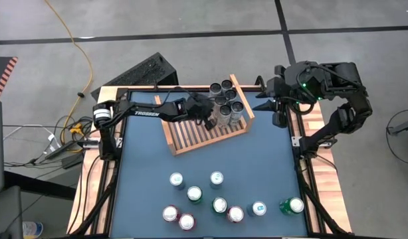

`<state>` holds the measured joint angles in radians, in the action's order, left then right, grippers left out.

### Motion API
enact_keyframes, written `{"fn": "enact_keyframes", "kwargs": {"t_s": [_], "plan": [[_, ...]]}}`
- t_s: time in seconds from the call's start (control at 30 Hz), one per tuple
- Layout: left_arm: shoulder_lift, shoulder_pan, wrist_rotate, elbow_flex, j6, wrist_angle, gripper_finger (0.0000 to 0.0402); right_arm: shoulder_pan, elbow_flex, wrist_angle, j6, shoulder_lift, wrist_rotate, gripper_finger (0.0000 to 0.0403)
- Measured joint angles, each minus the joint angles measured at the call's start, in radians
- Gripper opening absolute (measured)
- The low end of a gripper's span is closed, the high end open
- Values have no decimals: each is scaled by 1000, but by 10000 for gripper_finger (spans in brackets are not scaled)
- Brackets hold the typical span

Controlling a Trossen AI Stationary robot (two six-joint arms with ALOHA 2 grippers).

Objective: Place canned beverage on shelf
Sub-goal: Adjust the white-yellow soda cans, then put the blue soda can on the shelf

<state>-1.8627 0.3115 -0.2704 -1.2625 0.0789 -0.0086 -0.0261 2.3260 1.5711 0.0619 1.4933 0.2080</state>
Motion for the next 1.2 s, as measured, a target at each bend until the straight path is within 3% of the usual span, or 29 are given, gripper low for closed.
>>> {"fn": "enact_keyframes", "kwargs": {"t_s": [0.13,0.27,0.6,0.77,0.97,1.2], "plan": [[55,6,11,0,23,-128,0,0,-75,-1,-84,-13,-21,106],[168,-12,35,0,11,-244,0,42,-230,0,-124,-42,-178,106],[545,-89,76,0,-51,-297,3,335,-562,-21,-544,-65,-272,115],[682,-136,79,0,-101,-327,35,499,-595,-68,-834,-24,-283,177],[780,-218,129,0,-121,-366,112,661,-595,-111,-1120,36,-256,282],[808,-299,143,0,-67,-433,184,729,-595,-253,-1223,168,-201,318]]}}
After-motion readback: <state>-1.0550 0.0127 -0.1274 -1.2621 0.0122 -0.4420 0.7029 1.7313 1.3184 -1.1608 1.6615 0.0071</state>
